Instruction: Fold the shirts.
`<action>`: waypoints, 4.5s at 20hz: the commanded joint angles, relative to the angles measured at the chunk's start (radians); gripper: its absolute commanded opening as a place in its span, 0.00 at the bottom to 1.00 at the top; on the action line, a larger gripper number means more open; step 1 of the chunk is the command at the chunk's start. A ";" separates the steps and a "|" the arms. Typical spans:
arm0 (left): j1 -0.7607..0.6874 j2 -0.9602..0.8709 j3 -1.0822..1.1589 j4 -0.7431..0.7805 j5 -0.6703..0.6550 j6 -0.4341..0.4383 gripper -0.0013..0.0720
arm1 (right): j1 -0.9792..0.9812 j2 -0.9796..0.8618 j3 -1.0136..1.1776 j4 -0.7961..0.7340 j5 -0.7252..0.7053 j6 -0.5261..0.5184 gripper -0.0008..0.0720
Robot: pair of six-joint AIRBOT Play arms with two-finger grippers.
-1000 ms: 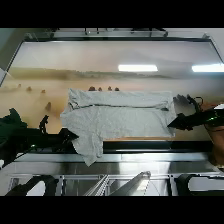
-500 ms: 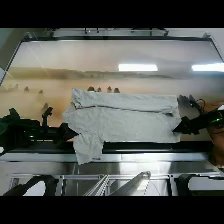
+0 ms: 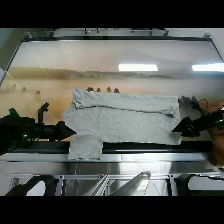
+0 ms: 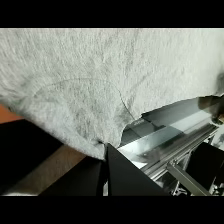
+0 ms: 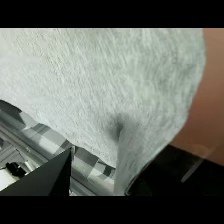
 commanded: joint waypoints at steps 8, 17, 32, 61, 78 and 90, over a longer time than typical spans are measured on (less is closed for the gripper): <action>0.000 -0.095 0.002 0.000 0.024 0.053 0.05 | -0.242 0.172 -0.197 0.043 -0.098 0.014 0.50; 0.000 -0.093 0.002 -0.005 0.018 0.088 0.05 | -0.295 0.244 -0.229 0.109 -0.012 0.016 0.03; 0.045 -0.297 0.554 -0.101 0.190 -0.026 0.05 | -0.295 0.203 -0.107 0.509 -0.108 0.002 0.03; -0.044 -0.990 1.557 -0.104 0.476 -0.324 0.01 | -0.092 -0.141 0.260 0.195 -0.184 -0.068 0.70; -0.687 -1.017 1.319 0.265 -0.068 -0.328 0.04 | 0.121 0.011 0.262 0.214 -0.211 -0.004 0.03; -0.807 -1.062 1.549 -0.031 0.009 -0.348 0.05 | 0.122 0.352 0.311 0.590 -0.103 -0.091 0.03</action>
